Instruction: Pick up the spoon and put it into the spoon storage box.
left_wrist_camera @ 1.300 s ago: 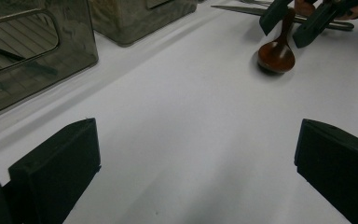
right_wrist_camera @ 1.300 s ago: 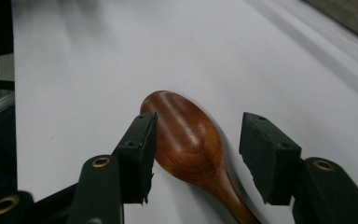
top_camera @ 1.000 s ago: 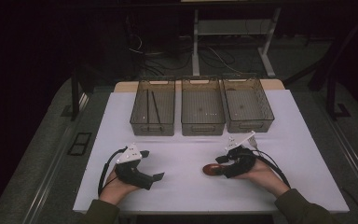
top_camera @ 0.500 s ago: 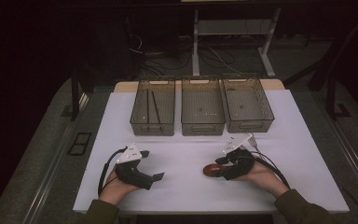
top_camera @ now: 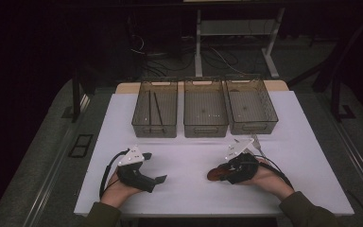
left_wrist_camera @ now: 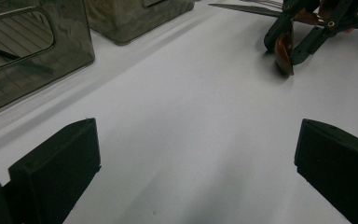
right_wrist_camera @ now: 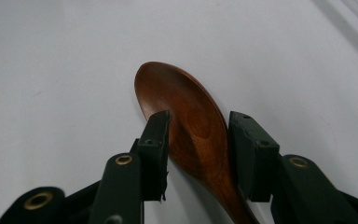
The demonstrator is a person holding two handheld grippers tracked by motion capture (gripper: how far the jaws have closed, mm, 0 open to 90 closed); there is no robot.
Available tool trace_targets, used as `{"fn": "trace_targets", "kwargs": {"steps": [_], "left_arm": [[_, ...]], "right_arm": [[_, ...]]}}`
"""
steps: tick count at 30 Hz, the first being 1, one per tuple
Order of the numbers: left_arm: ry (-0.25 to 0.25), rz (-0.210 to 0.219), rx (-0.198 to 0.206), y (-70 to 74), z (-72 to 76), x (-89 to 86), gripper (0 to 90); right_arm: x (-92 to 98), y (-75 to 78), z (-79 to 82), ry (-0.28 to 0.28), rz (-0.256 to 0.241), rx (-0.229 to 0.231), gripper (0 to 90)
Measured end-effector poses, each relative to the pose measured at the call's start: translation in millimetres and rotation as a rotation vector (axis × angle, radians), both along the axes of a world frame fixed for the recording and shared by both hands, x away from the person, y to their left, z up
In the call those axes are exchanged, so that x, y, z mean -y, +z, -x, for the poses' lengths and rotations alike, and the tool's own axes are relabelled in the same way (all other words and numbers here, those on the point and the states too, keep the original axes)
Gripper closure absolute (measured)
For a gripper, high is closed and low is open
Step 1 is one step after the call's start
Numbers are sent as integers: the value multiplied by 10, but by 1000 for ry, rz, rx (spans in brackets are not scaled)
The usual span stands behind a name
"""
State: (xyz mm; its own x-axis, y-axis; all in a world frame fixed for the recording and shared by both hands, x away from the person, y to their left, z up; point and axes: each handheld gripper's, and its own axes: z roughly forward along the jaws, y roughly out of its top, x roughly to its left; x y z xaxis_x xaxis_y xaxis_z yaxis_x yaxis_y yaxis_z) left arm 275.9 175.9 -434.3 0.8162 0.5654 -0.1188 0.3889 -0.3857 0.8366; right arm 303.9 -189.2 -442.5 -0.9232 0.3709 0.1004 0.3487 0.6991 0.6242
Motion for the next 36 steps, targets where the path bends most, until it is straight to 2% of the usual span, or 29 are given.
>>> {"fn": "trace_targets", "kwargs": {"steps": [19, 27, 32, 36], "left_arm": [[-7, -1, -4, -8, -1, 11, 0], [-17, 1, -2, -10, 4, 19, 0], [-27, 33, -5, -15, 5, 21, 0], [-44, 35, 0, -17, 13, 44, 0]], "right_arm": [[9, 14, 21, 48, 14, -14, 749], [20, 9, 6, 56, 14, -18, 786], [22, 13, 4, 54, 15, -31, 799], [23, 25, 11, 43, 18, -41, 801]]}}
